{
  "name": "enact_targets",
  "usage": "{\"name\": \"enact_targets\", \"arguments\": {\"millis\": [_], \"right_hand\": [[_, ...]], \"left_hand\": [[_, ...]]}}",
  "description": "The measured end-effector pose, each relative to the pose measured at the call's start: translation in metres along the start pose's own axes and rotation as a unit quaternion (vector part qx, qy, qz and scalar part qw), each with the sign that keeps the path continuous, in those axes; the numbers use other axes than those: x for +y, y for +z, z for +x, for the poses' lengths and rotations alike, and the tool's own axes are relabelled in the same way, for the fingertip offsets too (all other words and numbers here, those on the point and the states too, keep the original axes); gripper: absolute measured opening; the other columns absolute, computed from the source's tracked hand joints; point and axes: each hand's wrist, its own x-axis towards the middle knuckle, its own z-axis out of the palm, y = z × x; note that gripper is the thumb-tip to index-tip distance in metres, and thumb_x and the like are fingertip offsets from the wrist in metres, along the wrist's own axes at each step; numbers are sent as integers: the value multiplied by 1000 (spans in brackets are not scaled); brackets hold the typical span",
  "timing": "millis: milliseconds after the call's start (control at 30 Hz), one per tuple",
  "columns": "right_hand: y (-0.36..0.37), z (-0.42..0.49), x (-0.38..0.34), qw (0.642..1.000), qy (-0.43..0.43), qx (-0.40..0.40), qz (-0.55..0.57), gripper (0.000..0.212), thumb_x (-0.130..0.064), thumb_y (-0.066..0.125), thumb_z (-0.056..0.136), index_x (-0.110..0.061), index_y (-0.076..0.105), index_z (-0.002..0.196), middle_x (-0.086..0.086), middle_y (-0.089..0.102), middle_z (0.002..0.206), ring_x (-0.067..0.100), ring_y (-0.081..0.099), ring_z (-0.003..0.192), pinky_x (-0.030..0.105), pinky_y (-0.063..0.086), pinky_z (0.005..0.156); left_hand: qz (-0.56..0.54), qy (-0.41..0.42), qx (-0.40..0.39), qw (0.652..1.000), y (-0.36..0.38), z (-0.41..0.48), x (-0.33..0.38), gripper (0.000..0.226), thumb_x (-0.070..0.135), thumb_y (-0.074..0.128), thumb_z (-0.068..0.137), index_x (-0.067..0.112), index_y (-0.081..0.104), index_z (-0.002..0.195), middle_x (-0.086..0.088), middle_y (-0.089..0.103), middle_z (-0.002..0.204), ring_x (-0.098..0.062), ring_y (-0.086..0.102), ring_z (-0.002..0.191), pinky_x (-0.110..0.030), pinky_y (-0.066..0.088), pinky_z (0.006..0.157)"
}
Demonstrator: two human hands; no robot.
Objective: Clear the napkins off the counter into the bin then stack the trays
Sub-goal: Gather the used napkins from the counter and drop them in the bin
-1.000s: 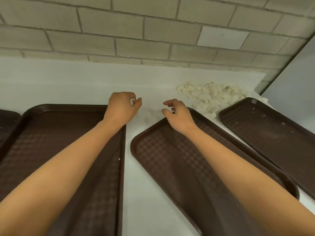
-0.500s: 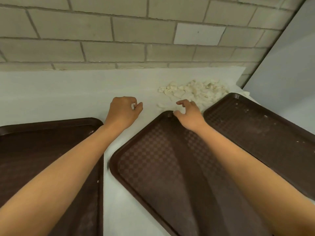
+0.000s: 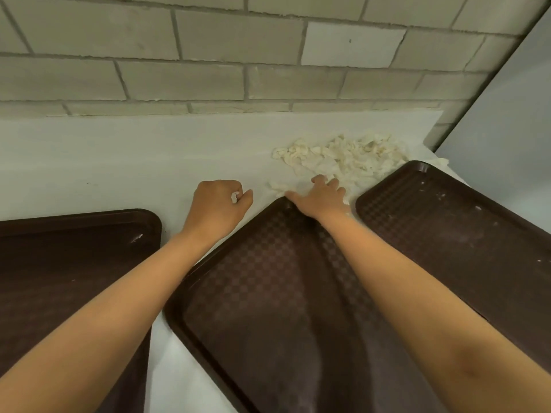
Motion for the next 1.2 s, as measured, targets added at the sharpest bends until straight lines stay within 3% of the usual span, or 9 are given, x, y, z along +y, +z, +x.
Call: {"name": "enact_targets", "arguments": {"millis": [233,433,567,600,700,867,1000,1100,1200], "right_hand": [[13,16,-14,1000,-8,7,-13,80,-68,54,75,-24,34,139,9,26,144,32,23,135,51,30,102],[16,34,-15,998,-36,-29,37,46,-36,58,83,-15,47,123,12,35,132,32,36,121,42,44,93],[21,38,-13,996,-83,-9,40,15,-22,50,90,-9,51,83,12,50,102,24,51,89,24,37,60],[22,38,-12,995,-91,-1,34,16,-20,47,92,-8,51,83,11,50,98,22,50,85,23,34,58],[21,35,-10,993,-114,7,43,29,-23,44,97,0,52,113,13,57,109,25,55,98,26,36,70],[19,33,-9,986,-163,5,42,36,-26,38,101,1,42,125,18,55,116,27,52,98,26,36,74],[18,27,-6,974,-211,65,51,33,-28,38,101,0,48,112,13,53,101,22,46,84,31,42,75],[13,24,-8,963,-236,115,55,33,-35,41,99,-3,49,92,1,47,76,18,44,72,30,35,62],[5,17,-13,954,-263,133,63,43,-42,43,97,-12,35,67,-5,34,57,14,34,52,27,25,48]], "left_hand": [[2,-19,-7,1000,7,-8,-4,35,31,55,91,16,51,60,-2,55,63,-18,53,69,-22,32,67],[-3,-36,-20,999,7,-10,-3,41,32,55,91,24,45,53,8,49,57,-13,51,66,-21,32,66],[-4,-41,-26,999,7,-10,0,39,33,54,92,23,46,55,10,47,58,-13,51,68,-21,33,68],[-4,-42,-27,999,7,-10,1,39,33,54,92,23,45,55,10,47,58,-12,51,68,-21,33,68],[-7,-45,-28,999,6,-11,1,43,33,54,92,27,41,51,12,44,56,-10,47,63,-21,33,67],[-11,-44,-27,999,4,-12,1,36,33,54,92,18,51,59,4,51,62,-13,52,69,-21,34,68],[-11,-43,-27,999,4,-14,-1,38,33,54,92,19,49,57,6,49,58,-13,51,64,-20,33,66],[-8,-39,-22,999,4,-14,-2,41,33,54,92,22,46,53,8,48,56,-10,48,60,-20,32,65],[-3,-32,-19,999,2,-15,-1,40,33,53,92,20,48,55,7,48,56,-12,50,63,-20,32,66]]}}
